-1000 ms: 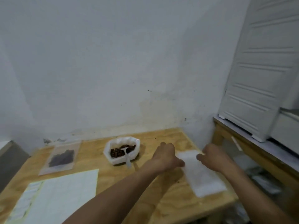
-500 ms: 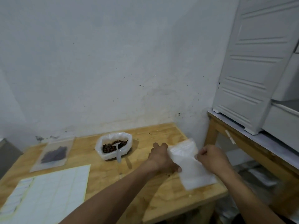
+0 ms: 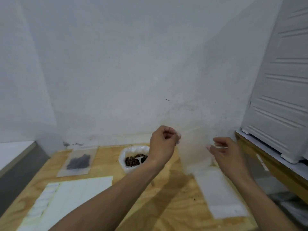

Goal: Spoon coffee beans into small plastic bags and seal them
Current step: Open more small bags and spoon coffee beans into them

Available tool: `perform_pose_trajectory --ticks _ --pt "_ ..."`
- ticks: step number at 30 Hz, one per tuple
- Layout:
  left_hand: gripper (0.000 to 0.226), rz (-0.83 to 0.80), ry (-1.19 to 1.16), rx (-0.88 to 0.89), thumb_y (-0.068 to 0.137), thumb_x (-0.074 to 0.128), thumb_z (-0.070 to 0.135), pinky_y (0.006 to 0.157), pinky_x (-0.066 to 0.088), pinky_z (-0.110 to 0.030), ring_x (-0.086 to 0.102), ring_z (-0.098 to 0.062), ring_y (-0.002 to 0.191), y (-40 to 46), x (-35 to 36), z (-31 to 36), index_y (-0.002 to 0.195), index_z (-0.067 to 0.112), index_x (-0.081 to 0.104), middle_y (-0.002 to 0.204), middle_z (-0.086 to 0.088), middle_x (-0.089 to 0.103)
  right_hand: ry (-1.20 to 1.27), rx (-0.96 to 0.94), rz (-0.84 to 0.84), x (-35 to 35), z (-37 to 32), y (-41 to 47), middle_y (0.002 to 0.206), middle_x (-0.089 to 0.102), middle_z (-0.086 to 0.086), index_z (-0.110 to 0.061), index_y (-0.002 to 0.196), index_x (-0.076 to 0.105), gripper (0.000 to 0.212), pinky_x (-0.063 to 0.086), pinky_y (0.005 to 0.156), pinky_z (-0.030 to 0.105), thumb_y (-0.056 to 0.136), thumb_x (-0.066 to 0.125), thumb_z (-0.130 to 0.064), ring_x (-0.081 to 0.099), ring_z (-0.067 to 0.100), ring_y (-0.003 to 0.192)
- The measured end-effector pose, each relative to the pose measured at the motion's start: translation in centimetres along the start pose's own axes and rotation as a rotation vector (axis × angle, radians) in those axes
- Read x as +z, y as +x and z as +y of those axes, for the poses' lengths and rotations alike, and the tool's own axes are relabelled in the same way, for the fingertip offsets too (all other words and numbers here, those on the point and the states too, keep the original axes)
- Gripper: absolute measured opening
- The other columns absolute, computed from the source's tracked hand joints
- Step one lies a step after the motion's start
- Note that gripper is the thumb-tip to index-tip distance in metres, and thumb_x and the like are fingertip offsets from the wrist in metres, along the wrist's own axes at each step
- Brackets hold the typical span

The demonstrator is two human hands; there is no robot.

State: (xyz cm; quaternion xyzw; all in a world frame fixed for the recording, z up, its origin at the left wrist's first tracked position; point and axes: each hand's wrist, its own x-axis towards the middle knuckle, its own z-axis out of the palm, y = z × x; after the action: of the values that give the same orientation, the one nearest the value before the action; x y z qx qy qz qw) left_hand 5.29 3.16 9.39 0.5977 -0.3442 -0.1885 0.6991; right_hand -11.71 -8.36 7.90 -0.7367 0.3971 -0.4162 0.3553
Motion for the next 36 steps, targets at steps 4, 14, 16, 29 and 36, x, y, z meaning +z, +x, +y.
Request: perform_pose_trajectory --ticks 4,14,16,29,36 --pt "0.013 0.104 0.111 0.267 0.093 0.073 0.013 0.073 0.054 -0.025 0.069 -0.012 0.078 1.4 -4.6 3.5 0.087 0.017 0.063 0.082 0.005 0.072 0.153 -0.145 -0.059 3.2 -5.9 -0.1 0.08 0.076 -0.014 -0.03 0.086 0.074 0.017 0.055 0.067 0.028 0.093 0.068 -0.044 0.071 0.004 0.074" --pt "0.008 0.241 0.655 0.673 0.094 0.066 -0.001 0.083 0.052 -0.041 0.066 -0.02 0.092 -0.4 -14.6 2.8 0.099 0.005 0.066 0.096 -0.001 0.071 0.445 0.089 -0.52 13.6 -15.1 -0.1 0.081 0.081 0.004 -0.009 0.085 0.078 0.024 0.057 0.055 0.023 0.093 0.067 -0.03 0.076 0.012 0.062" --pt "0.009 0.208 0.722 0.668 0.093 0.071 0.005 0.082 0.052 -0.042 0.066 -0.019 0.092 -0.9 -16.3 2.2 0.099 0.006 0.066 0.097 0.0 0.07 0.495 0.089 -0.546 15.3 -15.2 -0.7 0.076 0.08 0.007 -0.008 0.076 0.079 0.022 0.056 0.052 0.021 0.092 0.07 -0.02 0.073 0.011 0.059" --pt "0.016 0.246 0.258 0.055 0.084 0.081 0.024 0.084 0.062 -0.041 0.076 -0.021 0.081 -1.8 -19.7 2.5 0.097 0.016 0.077 0.084 -0.004 0.079 0.398 -0.191 -0.68 19.9 -15.0 -3.1 0.076 0.079 0.003 -0.011 0.085 0.079 0.033 0.056 0.064 0.015 0.097 0.065 -0.038 0.074 0.009 0.072" --pt "0.012 0.336 0.259 0.033 0.087 0.065 0.011 0.076 0.062 -0.056 0.076 -0.031 0.072 -1.4 -19.1 2.0 0.083 0.011 0.076 0.073 -0.009 0.077 0.287 -0.193 -0.713 19.9 -14.4 -2.5 0.076 0.08 0.003 -0.005 0.079 0.074 0.029 0.061 0.075 0.026 0.098 0.066 -0.025 0.077 0.016 0.076"
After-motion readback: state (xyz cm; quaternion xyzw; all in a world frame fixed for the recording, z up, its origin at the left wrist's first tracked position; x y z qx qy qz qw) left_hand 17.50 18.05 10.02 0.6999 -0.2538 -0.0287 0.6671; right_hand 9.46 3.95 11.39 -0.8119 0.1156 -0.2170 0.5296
